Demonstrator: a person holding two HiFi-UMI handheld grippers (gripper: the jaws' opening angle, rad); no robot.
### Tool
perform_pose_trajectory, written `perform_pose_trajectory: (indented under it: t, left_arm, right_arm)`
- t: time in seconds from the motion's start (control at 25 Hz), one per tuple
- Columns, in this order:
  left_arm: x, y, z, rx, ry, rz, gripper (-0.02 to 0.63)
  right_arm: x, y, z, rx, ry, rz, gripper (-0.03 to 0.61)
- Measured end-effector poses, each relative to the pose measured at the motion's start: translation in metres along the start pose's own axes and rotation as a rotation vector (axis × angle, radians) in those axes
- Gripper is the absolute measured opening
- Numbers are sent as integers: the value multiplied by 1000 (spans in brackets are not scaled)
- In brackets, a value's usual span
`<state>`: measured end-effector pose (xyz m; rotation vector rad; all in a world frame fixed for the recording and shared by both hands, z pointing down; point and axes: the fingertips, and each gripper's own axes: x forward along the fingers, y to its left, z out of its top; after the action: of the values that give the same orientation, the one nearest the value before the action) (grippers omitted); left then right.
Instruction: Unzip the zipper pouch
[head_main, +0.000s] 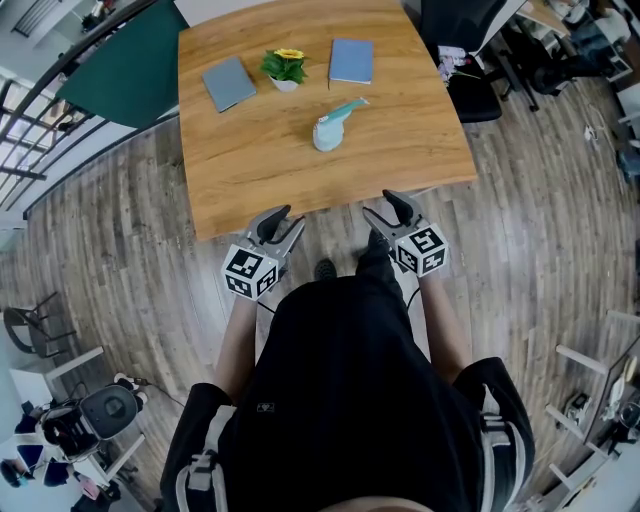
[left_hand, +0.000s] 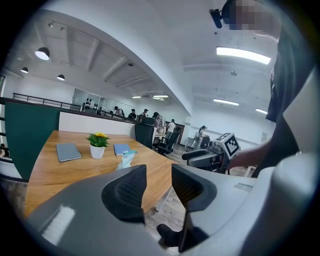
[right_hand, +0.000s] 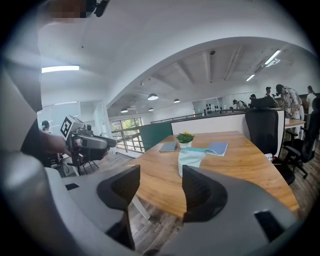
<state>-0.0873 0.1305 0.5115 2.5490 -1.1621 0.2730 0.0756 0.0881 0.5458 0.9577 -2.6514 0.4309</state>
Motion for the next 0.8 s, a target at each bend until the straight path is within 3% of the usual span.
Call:
perform_pose_trajectory:
  t: [0.4, 0.8]
  left_arm:
    - [4, -5, 4, -18, -16, -26, 206]
    - [15, -6, 6, -25, -10, -20, 213]
  right_arm:
    - [0, -6, -4, -18, 10, -13, 333]
    - [2, -15, -7, -28, 26, 6, 342]
